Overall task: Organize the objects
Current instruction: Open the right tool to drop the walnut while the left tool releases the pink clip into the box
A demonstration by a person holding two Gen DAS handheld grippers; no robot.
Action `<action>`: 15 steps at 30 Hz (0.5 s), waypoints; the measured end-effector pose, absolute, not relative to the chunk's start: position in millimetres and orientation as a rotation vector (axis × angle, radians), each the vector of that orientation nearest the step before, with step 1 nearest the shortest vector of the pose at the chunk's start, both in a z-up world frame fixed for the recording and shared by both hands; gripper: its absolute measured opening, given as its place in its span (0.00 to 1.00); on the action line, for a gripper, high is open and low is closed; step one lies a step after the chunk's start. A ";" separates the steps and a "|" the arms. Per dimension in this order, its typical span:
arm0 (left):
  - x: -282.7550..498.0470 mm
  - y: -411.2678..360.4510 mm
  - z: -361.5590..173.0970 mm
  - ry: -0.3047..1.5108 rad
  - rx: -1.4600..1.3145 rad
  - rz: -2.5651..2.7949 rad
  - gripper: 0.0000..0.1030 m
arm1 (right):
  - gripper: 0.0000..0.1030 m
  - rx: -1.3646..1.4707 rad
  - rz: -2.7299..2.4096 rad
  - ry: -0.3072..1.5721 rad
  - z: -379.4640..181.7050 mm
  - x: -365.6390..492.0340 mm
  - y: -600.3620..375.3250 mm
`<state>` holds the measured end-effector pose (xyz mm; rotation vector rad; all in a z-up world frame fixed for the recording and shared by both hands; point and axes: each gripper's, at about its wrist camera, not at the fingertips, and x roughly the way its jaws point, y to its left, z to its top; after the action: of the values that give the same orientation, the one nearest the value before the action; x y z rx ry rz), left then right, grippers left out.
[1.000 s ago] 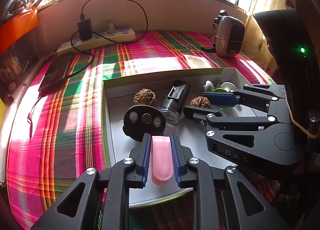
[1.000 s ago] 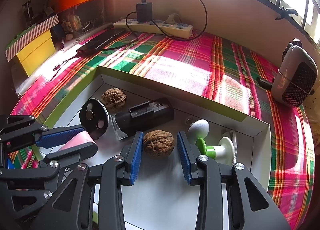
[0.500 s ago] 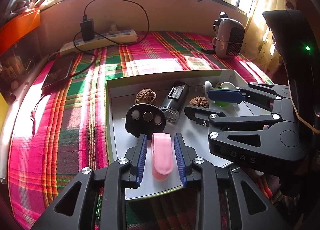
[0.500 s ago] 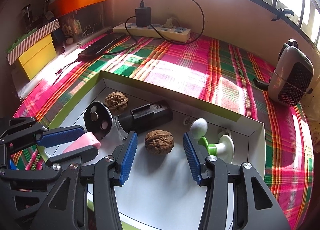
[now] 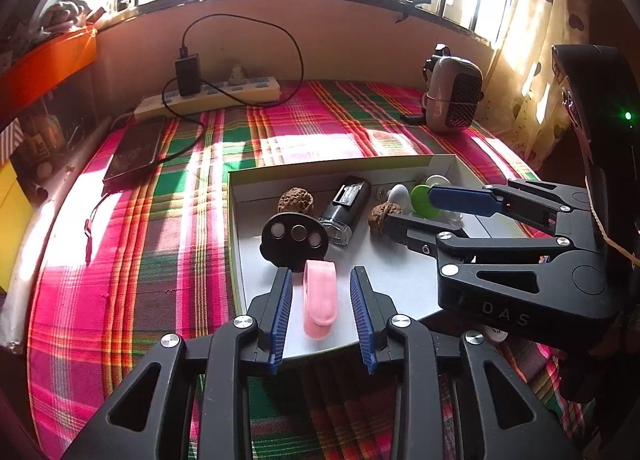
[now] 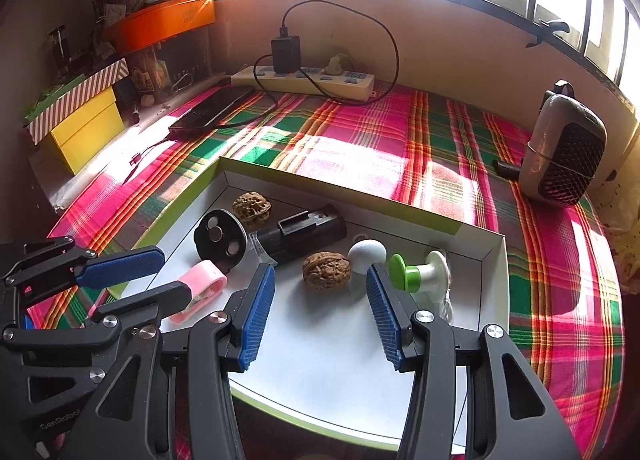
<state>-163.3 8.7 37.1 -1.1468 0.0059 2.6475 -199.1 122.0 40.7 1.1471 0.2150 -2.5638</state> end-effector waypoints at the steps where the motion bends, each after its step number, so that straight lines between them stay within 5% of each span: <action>1: -161.3 8.5 38.2 0.007 -1.144 2.653 0.27 | 0.48 1.142 -2.568 0.212 42.4 -196.8 122.5; 15: -120.4 10.4 56.5 0.021 -1.075 2.693 0.27 | 0.48 1.065 -2.631 0.188 63.2 -149.6 129.4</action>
<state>-120.4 10.4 56.5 -1.0752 0.0215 2.6928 -149.6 129.4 63.2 1.0648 0.1875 -2.6311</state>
